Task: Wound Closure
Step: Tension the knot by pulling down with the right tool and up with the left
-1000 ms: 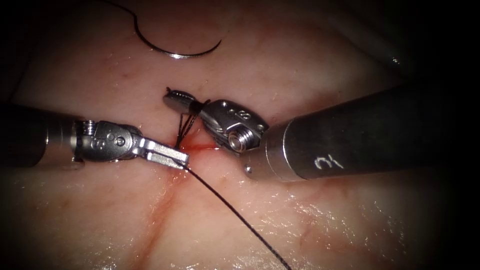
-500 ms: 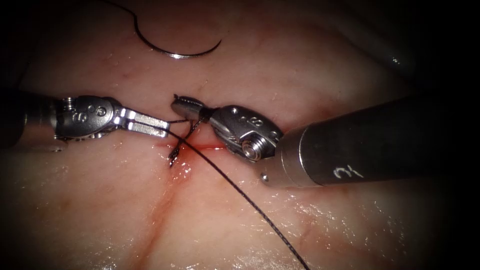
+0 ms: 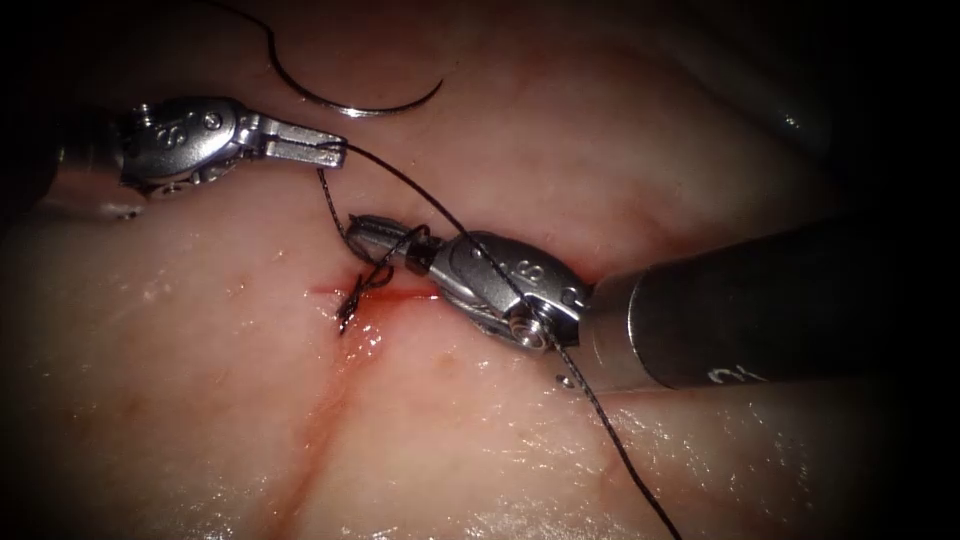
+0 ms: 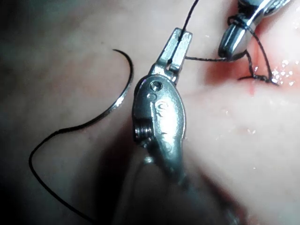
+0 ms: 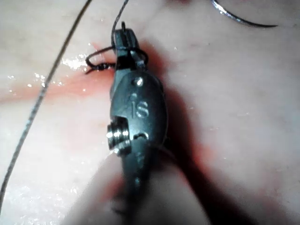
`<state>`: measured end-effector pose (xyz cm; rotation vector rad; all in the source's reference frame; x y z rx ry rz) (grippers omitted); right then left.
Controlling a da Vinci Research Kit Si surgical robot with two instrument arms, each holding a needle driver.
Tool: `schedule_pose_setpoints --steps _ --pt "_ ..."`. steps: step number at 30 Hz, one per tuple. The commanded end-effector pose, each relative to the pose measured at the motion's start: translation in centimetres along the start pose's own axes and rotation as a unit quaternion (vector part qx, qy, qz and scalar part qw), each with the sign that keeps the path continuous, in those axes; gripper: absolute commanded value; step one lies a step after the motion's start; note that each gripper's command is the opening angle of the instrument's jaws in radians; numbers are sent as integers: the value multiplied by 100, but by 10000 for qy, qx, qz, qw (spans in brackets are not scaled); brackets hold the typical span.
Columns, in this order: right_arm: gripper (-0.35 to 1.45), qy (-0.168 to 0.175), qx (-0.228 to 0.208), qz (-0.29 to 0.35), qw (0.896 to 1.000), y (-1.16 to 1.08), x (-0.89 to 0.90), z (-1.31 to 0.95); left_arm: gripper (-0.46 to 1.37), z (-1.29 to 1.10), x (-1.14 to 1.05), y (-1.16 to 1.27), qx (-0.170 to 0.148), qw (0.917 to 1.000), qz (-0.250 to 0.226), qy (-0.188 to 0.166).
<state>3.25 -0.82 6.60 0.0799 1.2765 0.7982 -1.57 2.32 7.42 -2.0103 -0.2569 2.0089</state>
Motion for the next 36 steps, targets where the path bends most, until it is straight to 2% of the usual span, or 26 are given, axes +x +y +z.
schedule_pose_setpoints --steps 1,8,18,27,36 --pt "-35 1 -28 -7 10000 0 0 -1 -35 0 -3 -5 6 10000 0 -24" --pt "-35 34 97 -63 9999 -8 0 -4 -35 5 -9 -26 111 9999 -6 -65" --pt "-35 93 295 -146 9994 -42 1 -15 -35 21 -19 -68 232 9997 37 -91" --pt "-35 115 354 -153 9992 -61 0 -22 -35 27 -27 -96 338 9993 96 -131" --pt "-35 143 374 -194 9990 -83 -8 -17 -35 37 -36 -127 557 9968 515 -257"
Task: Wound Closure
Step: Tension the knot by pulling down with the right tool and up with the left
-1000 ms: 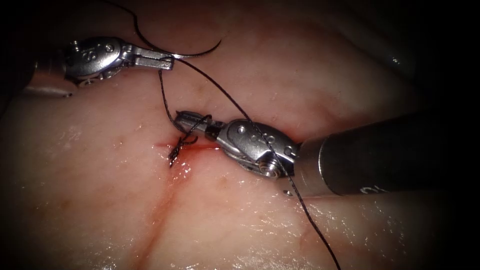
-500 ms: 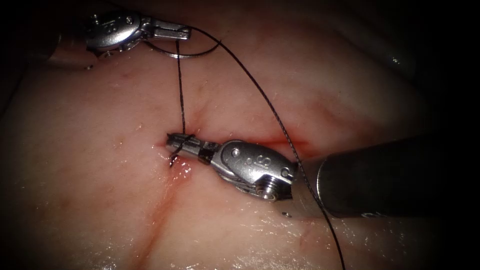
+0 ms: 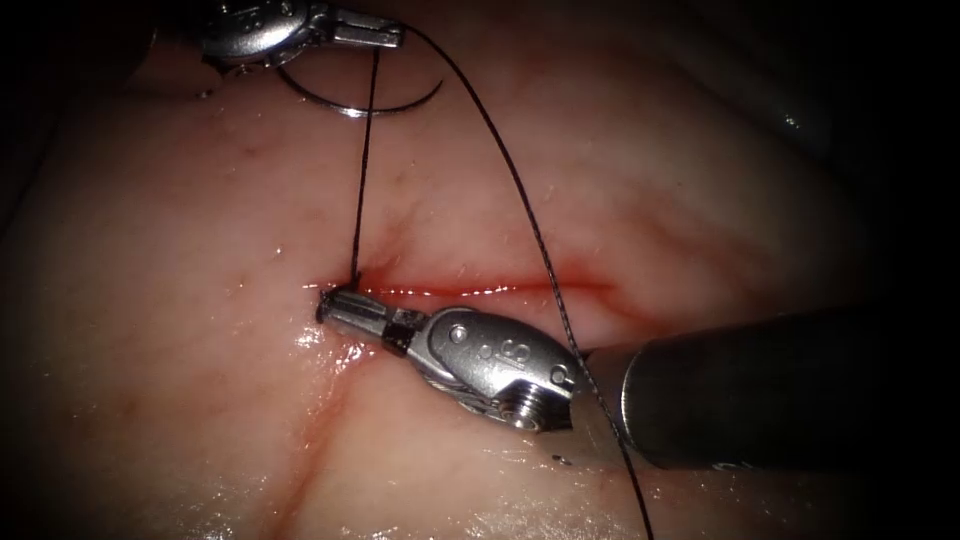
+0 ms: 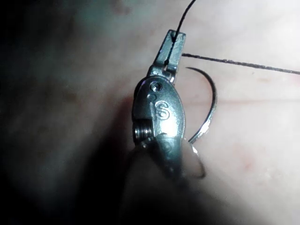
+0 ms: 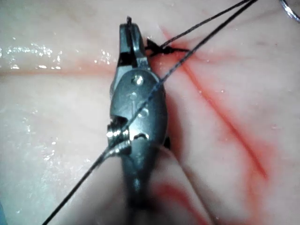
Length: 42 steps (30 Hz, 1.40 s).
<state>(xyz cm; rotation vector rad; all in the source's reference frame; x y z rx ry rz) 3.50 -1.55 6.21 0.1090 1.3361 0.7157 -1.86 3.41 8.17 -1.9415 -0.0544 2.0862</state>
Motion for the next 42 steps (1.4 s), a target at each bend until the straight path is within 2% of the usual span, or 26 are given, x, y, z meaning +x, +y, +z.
schedule_pose_setpoints --steps 1,15,25,33,42 --pt "-35 -9 -37 -2 10000 0 -1 0 -35 0 -1 -3 9 10000 49 -11" --pt "-35 -83 79 -166 9998 -18 -22 -2 -35 -2 -14 -35 239 9990 327 -174" --pt "-35 -82 183 -335 9992 -29 -25 -6 -35 1 -25 -57 311 9986 379 -199" --pt "-35 -146 325 -422 9985 -40 -35 -10 -35 1 -27 -60 347 9984 389 -206" --pt "-35 -141 327 -476 9982 -38 -34 -10 -35 0 -26 -54 373 9983 388 -226"
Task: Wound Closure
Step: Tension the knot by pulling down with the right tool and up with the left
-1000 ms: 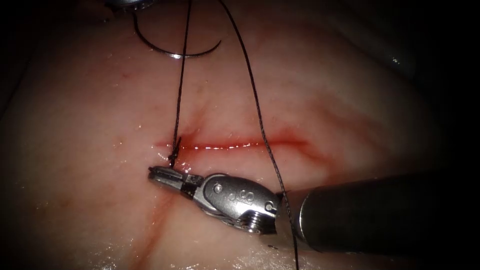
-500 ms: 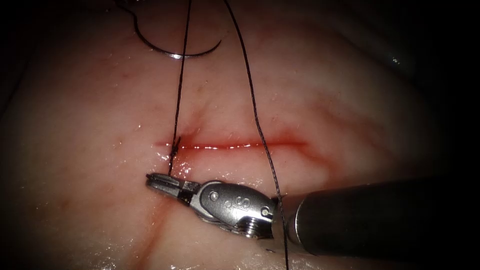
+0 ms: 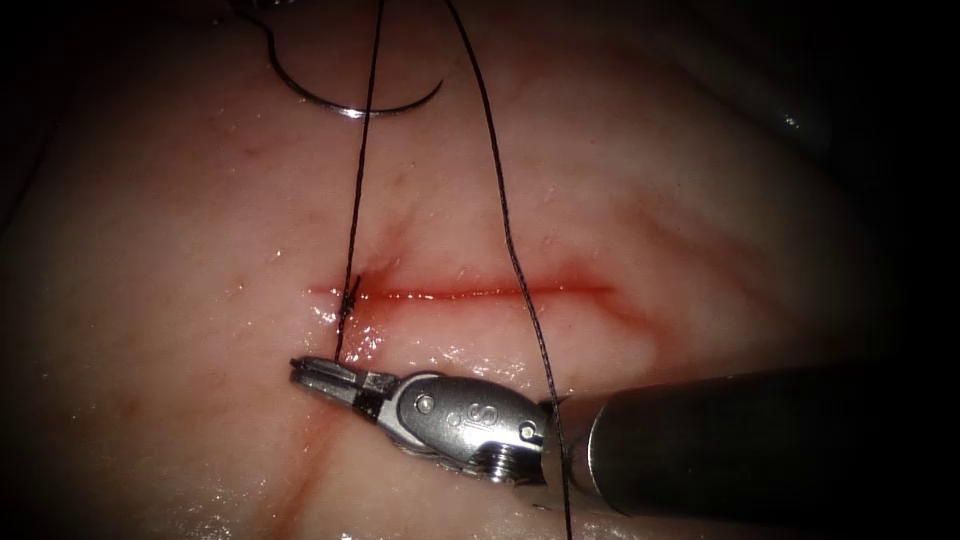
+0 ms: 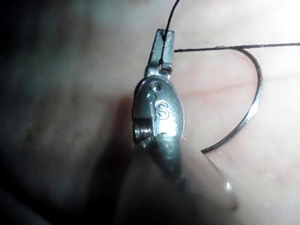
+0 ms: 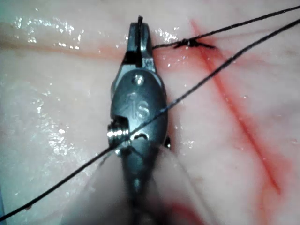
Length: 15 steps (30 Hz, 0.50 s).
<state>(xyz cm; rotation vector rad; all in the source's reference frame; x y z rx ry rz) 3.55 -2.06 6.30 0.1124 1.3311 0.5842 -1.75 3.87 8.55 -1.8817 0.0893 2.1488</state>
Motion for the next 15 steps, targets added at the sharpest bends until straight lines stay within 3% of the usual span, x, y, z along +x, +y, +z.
schedule_pose_setpoints --steps 1,15 --pt "-35 0 -33 -1 10000 1 1 0 -35 0 1 1 1 10000 2 -3" --pt "-35 -12 -29 -79 10000 3 3 0 -35 -1 2 4 -11 10000 1 6"
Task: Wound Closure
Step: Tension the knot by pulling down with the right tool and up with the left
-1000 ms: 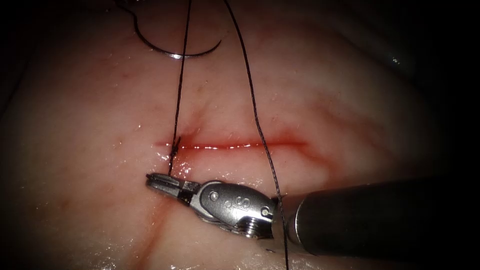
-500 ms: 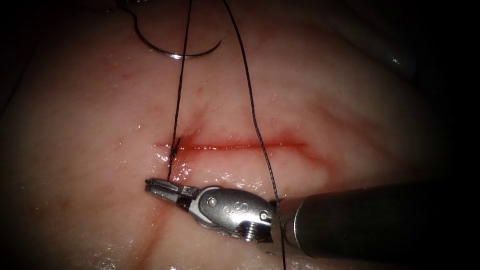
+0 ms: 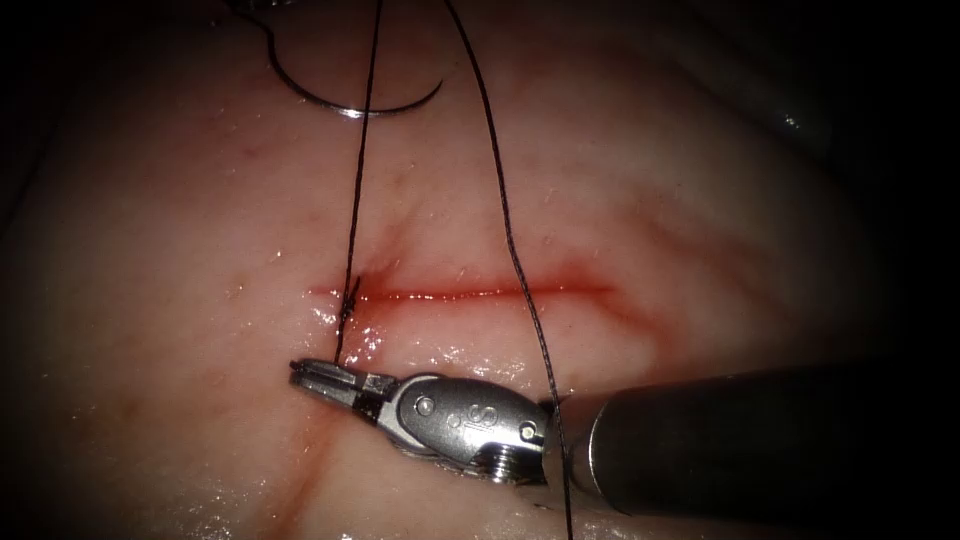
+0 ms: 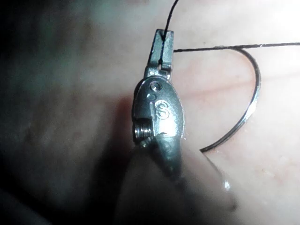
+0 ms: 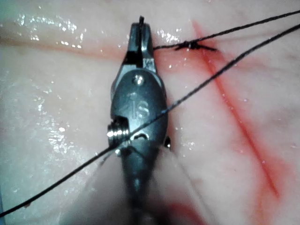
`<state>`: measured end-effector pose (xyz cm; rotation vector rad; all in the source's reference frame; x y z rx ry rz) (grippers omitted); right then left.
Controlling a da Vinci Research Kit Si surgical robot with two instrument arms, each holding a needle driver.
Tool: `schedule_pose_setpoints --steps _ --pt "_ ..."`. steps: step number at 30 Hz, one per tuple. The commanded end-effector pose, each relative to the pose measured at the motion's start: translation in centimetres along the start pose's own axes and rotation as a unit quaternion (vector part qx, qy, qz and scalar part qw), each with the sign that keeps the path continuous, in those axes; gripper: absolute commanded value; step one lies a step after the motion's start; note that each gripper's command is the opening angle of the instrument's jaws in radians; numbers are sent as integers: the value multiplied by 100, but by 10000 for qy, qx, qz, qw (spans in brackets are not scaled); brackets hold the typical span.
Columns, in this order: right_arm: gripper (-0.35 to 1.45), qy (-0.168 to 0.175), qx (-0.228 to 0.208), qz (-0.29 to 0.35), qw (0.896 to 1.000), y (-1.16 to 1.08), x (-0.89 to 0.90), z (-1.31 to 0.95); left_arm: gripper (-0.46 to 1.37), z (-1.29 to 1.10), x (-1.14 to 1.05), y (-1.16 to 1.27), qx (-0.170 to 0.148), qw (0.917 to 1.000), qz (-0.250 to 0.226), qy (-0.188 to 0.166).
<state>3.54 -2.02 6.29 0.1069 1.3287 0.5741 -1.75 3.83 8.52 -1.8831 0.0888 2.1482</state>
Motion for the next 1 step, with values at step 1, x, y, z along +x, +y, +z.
schedule_pose_setpoints --steps 1 --pt "-35 15 -40 -25 10000 0 0 0 -35 0 0 0 -6 10000 30 0"
